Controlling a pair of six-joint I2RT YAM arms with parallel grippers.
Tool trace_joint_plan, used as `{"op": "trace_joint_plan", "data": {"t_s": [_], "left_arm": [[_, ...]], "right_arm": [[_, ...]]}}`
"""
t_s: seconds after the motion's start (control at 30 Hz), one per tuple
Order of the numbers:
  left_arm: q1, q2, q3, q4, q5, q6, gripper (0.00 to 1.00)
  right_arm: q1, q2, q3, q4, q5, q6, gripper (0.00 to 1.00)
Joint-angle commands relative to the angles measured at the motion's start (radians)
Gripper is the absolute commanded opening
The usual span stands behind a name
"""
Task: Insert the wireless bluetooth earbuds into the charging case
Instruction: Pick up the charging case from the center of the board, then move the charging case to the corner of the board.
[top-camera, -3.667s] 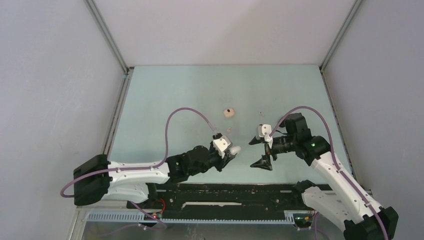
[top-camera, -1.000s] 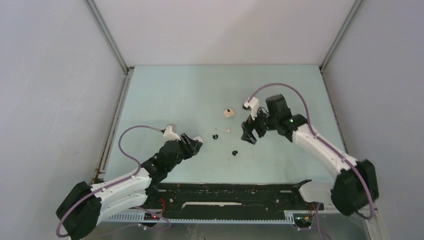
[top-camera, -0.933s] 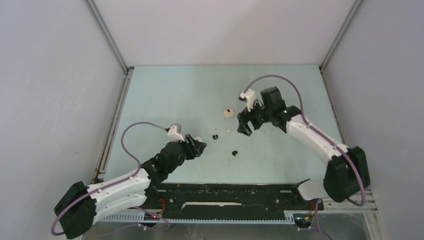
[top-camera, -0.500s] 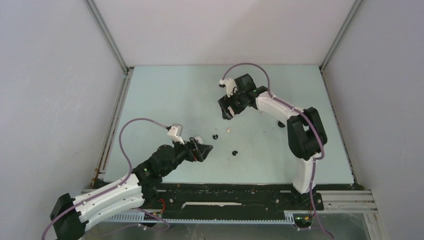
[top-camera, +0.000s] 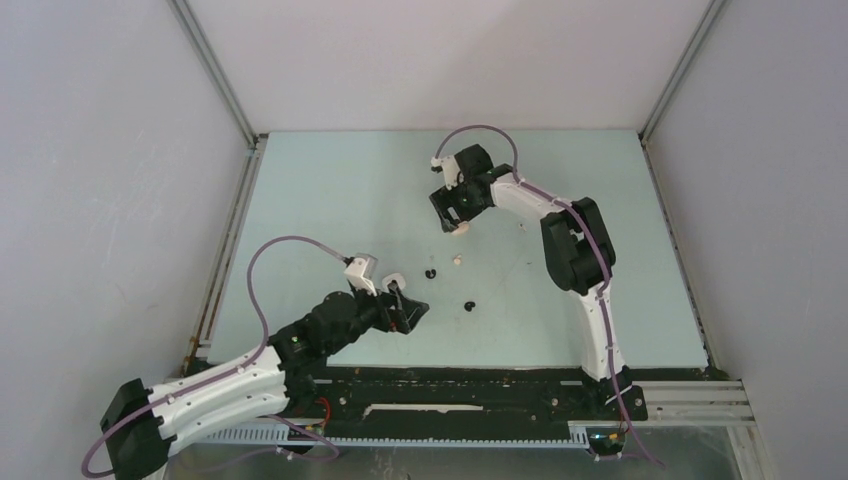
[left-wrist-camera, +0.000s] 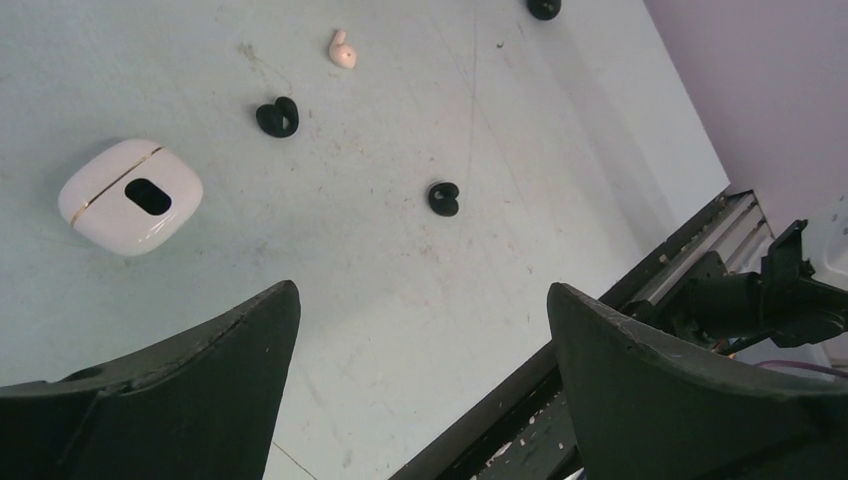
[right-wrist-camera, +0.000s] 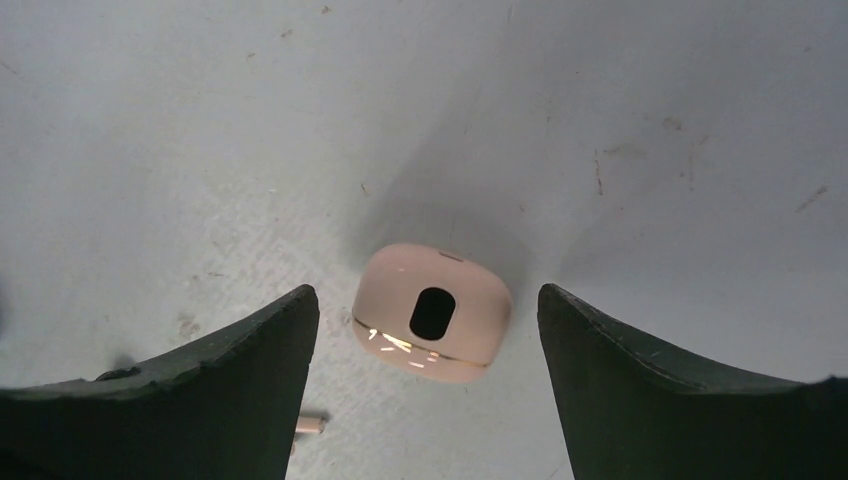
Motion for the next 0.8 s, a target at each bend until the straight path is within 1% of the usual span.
{"op": "trace_joint_plan", "data": {"t_s": [0.0,0.1,0.2,0.27,0.33,0.37,0.43,0.53,0.6,0.67,0.77], "left_arm": [[-0.012,0.032,0.043,0.021,0.011,0.015,1.0],[-0.012,0.023,0.017,0.06,-0.002,-0.018,1.0],[-0.012,0.008,-0.001,0.107,-0.007,-0.033,1.0],[-0.014,-0.007,-0.012,0.141,-0.007,-0.028,1.0],[-0.02,-0.029,-0.018,0.147,-0.043,-0.027,1.0],[-0.023,-0.041,-0.013,0.121,-0.087,-0.036,1.0],[-0.027,-0.065,0.003,0.057,-0.144,-0.039,1.0],[-0.027,-0.089,0.009,0.008,-0.176,-0.036,1.0],[-0.027,-0.102,0.006,-0.027,-0.22,-0.069,1.0],[-0.027,-0.109,-0.001,-0.057,-0.26,-0.102,1.0],[-0.027,-0.114,-0.013,-0.072,-0.29,-0.148,1.0]], "right_arm": [[-0.005,0.053,0.085,-0.057,0.017,0.0,0.81],[-0.004,0.062,0.083,-0.07,0.026,-0.013,0.72],[-0.004,0.049,0.059,-0.08,0.027,-0.047,0.58],[-0.003,0.022,0.028,-0.089,0.026,-0.097,0.51],[-0.001,-0.024,-0.01,-0.111,0.006,-0.157,0.47],[0.001,-0.051,-0.034,-0.126,-0.004,-0.194,0.44],[0.007,-0.124,-0.105,-0.155,-0.017,-0.286,0.43],[0.021,-0.255,-0.223,-0.227,-0.019,-0.436,0.41],[0.031,-0.377,-0.34,-0.271,-0.035,-0.56,0.4],[0.036,-0.478,-0.448,-0.322,-0.086,-0.703,0.41],[0.049,-0.593,-0.566,-0.413,-0.134,-0.877,0.42]]}}
